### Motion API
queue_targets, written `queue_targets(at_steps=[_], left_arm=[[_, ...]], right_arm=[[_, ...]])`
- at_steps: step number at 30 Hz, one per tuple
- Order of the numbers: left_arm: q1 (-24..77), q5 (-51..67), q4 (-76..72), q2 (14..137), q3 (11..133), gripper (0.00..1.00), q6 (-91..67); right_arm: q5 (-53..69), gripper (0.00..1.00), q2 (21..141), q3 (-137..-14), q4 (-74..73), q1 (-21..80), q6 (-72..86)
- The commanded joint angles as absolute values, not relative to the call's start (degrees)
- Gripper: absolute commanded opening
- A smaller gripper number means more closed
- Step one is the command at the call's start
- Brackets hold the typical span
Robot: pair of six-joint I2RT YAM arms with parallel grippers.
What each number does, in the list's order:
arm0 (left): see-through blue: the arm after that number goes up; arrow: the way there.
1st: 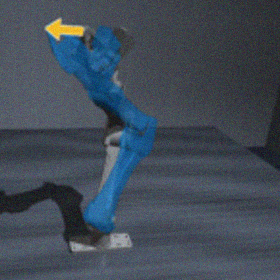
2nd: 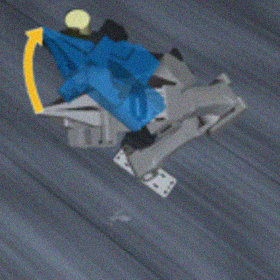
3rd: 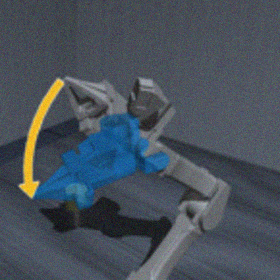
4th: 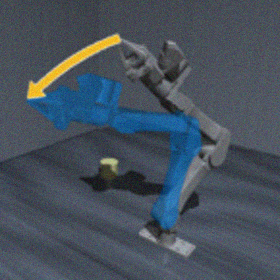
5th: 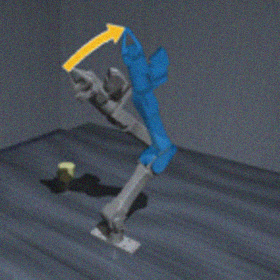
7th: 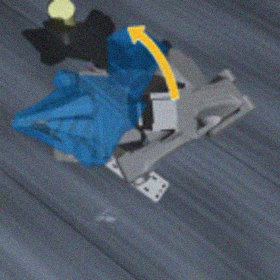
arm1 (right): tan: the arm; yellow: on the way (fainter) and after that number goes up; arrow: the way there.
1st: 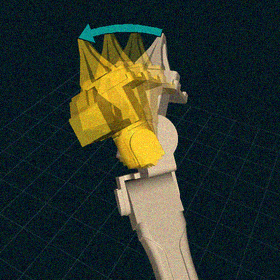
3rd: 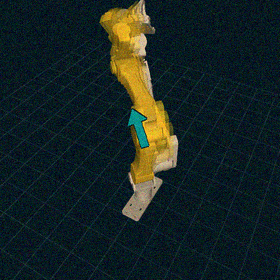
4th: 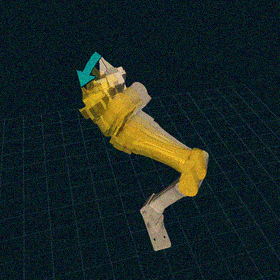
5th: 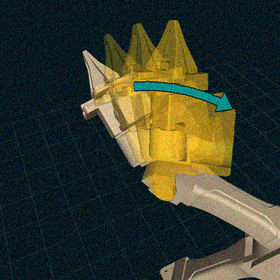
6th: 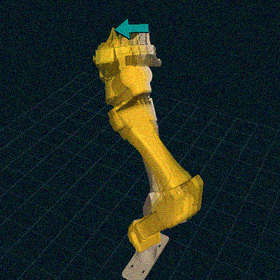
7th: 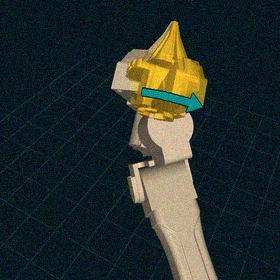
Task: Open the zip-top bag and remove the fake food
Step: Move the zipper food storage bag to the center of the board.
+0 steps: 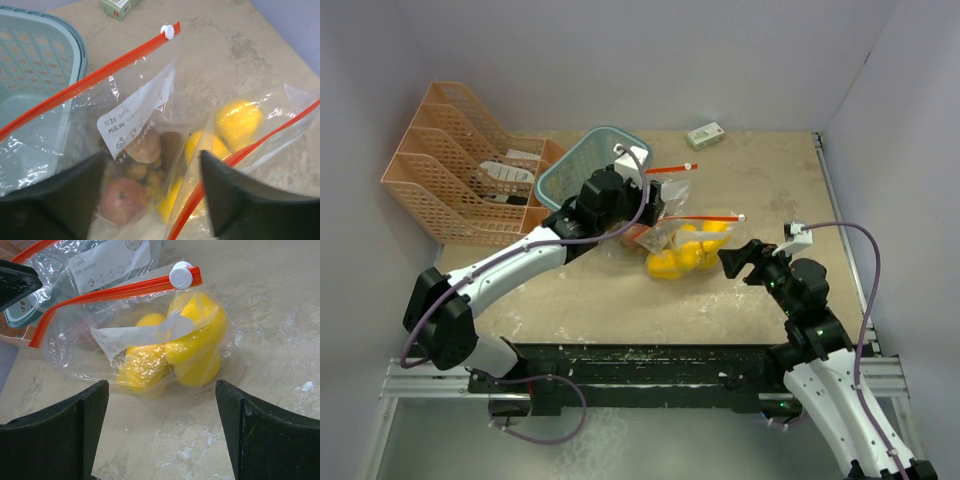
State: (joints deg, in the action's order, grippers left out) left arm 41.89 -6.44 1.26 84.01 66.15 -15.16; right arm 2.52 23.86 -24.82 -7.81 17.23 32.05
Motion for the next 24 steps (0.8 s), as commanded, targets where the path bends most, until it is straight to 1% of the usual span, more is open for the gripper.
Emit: queue_targets(at_steps=[1, 5, 8, 10, 12, 15, 18, 24], left_arm=[[42.15, -11.29, -0.26, 82.12, 70.91, 0.99, -12.85], [42.03, -18.63, 7.01, 85.06, 78.88, 0.99, -10.04], [41.22, -19.42, 12.34, 89.65, 85.34, 0.99, -9.81], [40.92, -16.73, 15.61, 92.49, 88.58, 0.99, -10.33], [41.06, -10.92, 15.47, 93.33, 88.53, 0.99, -11.1], [41.88, 1.7, 5.88, 91.18, 81.77, 0.99, -11.54], [43.27, 10.15, 2.26, 90.29, 77.2, 0.99, -11.74], [47.75, 14.42, 1.58, 91.95, 75.03, 0.99, -11.22]], right_arm=[[2.78, 0.89, 24.5, -25.5, -6.09, 17.14, 32.43], [2.88, 0.88, 24.36, -24.72, -5.59, 17.14, 32.85], [3.46, 0.88, 24.09, -24.33, -5.21, 17.14, 33.51], [3.34, 0.88, 23.84, -24.32, -5.27, 17.14, 33.84], [3.17, 0.88, 23.69, -24.46, -5.2, 17.14, 34.13], [2.83, 0.87, 23.88, -24.71, -5.65, 17.14, 34.2], [3.25, 0.86, 23.93, -24.59, -8.86, 17.14, 34.72], [2.33, 0.82, 21.24, -22.9, -9.54, 17.14, 38.33]])
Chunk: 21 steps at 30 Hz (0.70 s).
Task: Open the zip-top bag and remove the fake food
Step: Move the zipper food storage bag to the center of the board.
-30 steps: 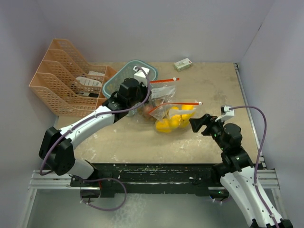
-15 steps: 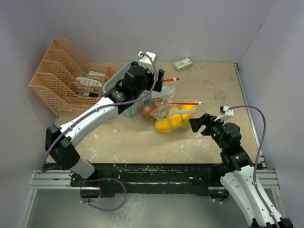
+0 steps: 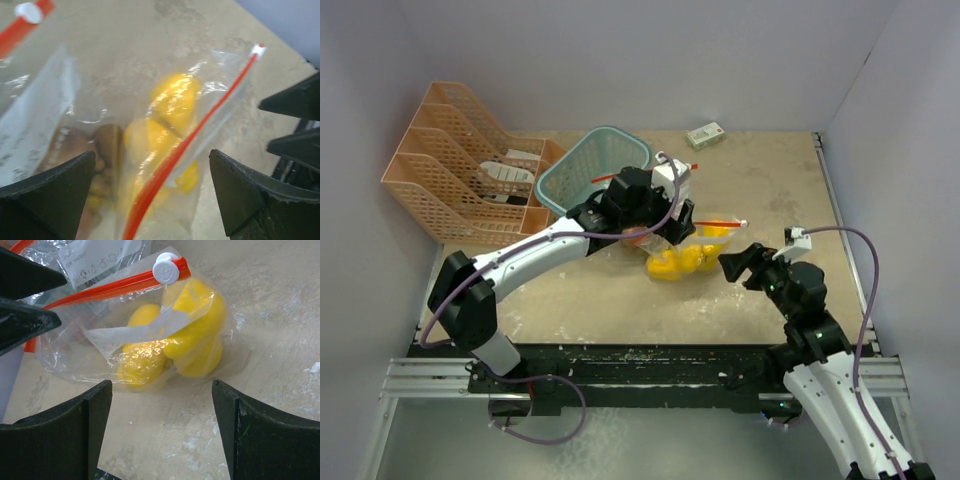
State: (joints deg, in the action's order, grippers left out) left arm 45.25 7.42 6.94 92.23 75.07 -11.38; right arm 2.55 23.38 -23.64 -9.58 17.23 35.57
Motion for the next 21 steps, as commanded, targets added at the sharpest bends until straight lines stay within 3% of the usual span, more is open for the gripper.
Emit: queue_targets(at_steps=[1, 4, 5, 7, 10, 15, 18, 21], left_arm=[[48.33, 14.42, 1.42, 92.34, 74.77, 0.94, -11.24], [49.31, 14.41, 1.41, 93.58, 74.69, 0.64, -11.66], [49.49, 14.42, 1.48, 93.62, 74.55, 0.47, -11.73], [49.8, 14.93, 1.29, 93.6, 74.48, 0.25, -12.12], [50.08, 16.16, 1.23, 92.92, 74.23, 0.03, -12.69], [50.25, 15.48, 0.73, 88.62, 70.12, 0.0, -14.34], [50.27, 10.31, 0.65, 82.97, 64.54, 0.0, -15.67], [50.27, 8.08, 2.37, 75.73, 59.92, 0.0, -16.36]], right_arm=[[2.41, 0.82, 20.6, -22.76, -9.5, 17.14, 38.64], [2.5, 0.81, 19.08, -22.96, -10.09, 17.14, 38.98], [2.4, 0.8, 18.81, -23.07, -10.46, 17.14, 39.07], [1.7, 0.8, 18.27, -23.65, -11.68, 17.14, 39.0], [0.16, 0.78, 17.2, -24.4, -13.91, 17.14, 39.03], [-2.8, 0.75, 15.75, -25.75, -15.39, 17.14, 40.39], [-4.44, 0.64, 15.64, -26.57, -14.69, 17.14, 41.12], [-3.47, 0.63, 17.6, -27.32, -8.81, 17.14, 40.28]])
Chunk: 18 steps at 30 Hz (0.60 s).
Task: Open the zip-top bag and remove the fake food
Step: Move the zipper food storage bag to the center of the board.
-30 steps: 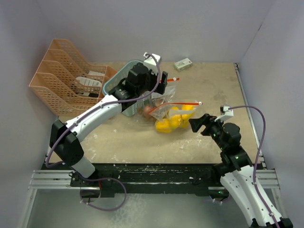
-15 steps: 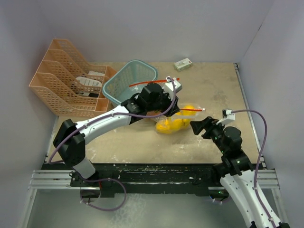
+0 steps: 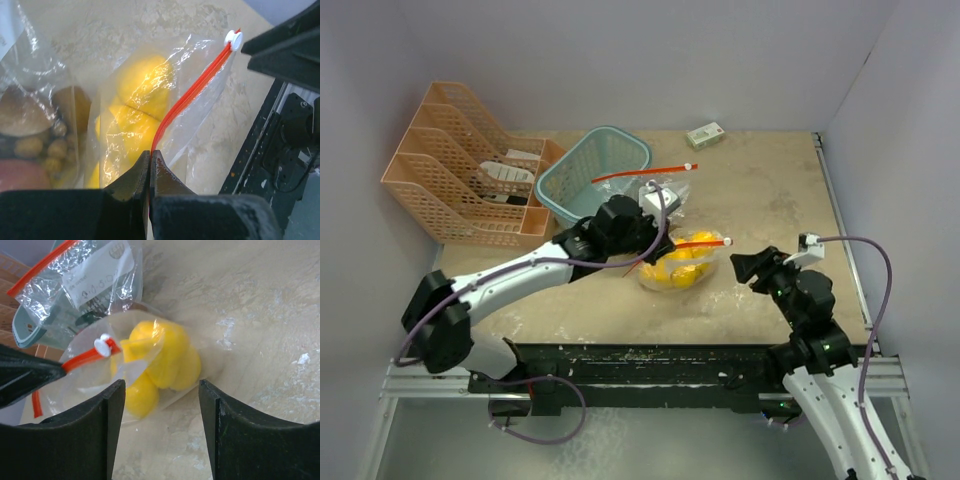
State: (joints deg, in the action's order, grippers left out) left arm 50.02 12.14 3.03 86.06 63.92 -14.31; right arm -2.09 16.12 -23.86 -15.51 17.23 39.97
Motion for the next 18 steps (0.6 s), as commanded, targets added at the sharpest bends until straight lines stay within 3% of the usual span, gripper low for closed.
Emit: queue_targets(at_steps=[1, 7, 12, 18], left_arm=[[50.27, 7.99, 2.92, 73.49, 58.08, 0.0, -16.65], [50.25, 5.36, 9.11, 58.86, 49.69, 0.0, -19.96], [50.24, 1.32, 15.2, 51.54, 47.72, 0.0, -20.39], [50.27, -1.2, 18.68, 49.0, 46.77, 0.0, -20.85]], right_arm=[[-3.06, 0.64, 19.43, -28.16, -6.25, 17.14, 39.43], [5.79, 0.93, 44.72, -37.71, 9.03, 17.14, 30.3], [10.11, 0.97, 66.07, -46.97, 20.83, 17.14, 27.58], [15.18, 0.99, 82.15, -55.99, 26.75, 17.14, 26.32]])
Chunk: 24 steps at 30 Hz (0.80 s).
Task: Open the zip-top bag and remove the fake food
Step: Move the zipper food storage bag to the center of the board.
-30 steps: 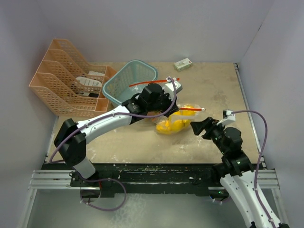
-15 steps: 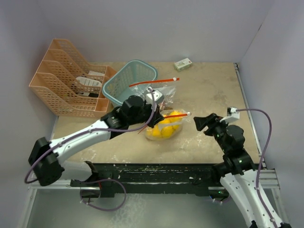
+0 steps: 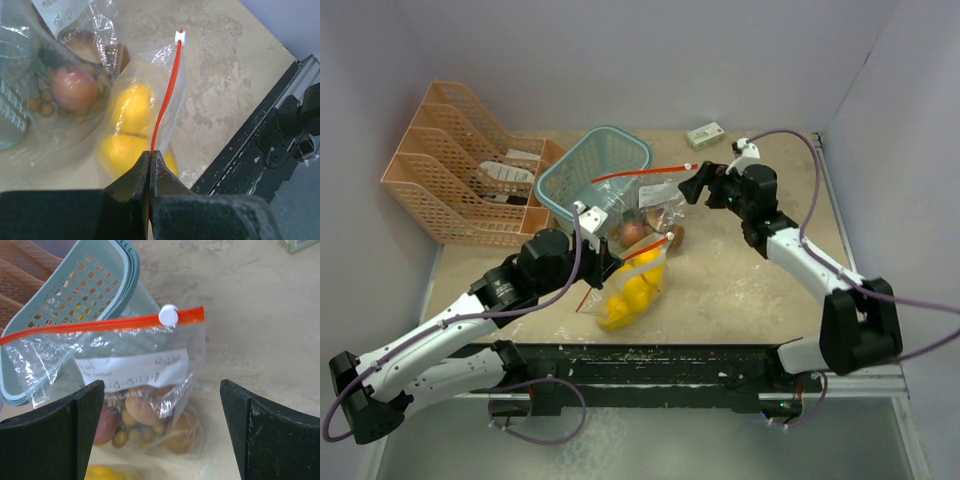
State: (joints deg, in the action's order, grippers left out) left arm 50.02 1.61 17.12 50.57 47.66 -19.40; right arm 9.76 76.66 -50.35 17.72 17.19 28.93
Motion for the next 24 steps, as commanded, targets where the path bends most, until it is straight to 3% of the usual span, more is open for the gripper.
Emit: queue_targets(at_steps=[1, 8, 11, 13, 16, 19, 20, 24], left_arm=[[50.27, -1.21, 18.59, 48.75, 46.72, 0.0, -20.9], [50.25, -2.5, 19.2, 50.32, 47.8, 0.0, -20.39], [50.26, -2.64, 19.32, 50.8, 48.03, 0.0, -20.25], [50.23, -3.0, 19.21, 50.72, 48.02, 0.0, -20.29], [50.25, -3.77, 19.45, 50.03, 47.99, 0.0, -20.69], [50.27, -4.4, 19.51, 49.32, 47.69, 0.0, -21.15], [50.27, -4.58, 19.39, 49.13, 47.57, 0.0, -21.33], [50.27, -5.52, 18.79, 48.7, 46.94, 0.0, -21.83]], right_arm=[[16.14, 0.99, 84.14, -56.56, 27.42, 17.14, 26.28], [20.82, 0.97, 93.66, -56.52, 32.78, 17.14, 27.45], [23.18, 0.92, 95.83, -55.58, 35.99, 17.14, 28.73], [25.27, 0.74, 96.31, -55.02, 37.65, 17.14, 29.51], [26.19, 0.35, 94.14, -53.83, 39.24, 17.14, 30.39], [22.33, 0.06, 89.56, -52.96, 38.48, 17.07, 30.31], [20.22, 0.0, 87.85, -53.33, 36.67, 17.01, 29.51], [11.38, 0.0, 80.69, -55.1, 26.93, 13.55, 27.19]])
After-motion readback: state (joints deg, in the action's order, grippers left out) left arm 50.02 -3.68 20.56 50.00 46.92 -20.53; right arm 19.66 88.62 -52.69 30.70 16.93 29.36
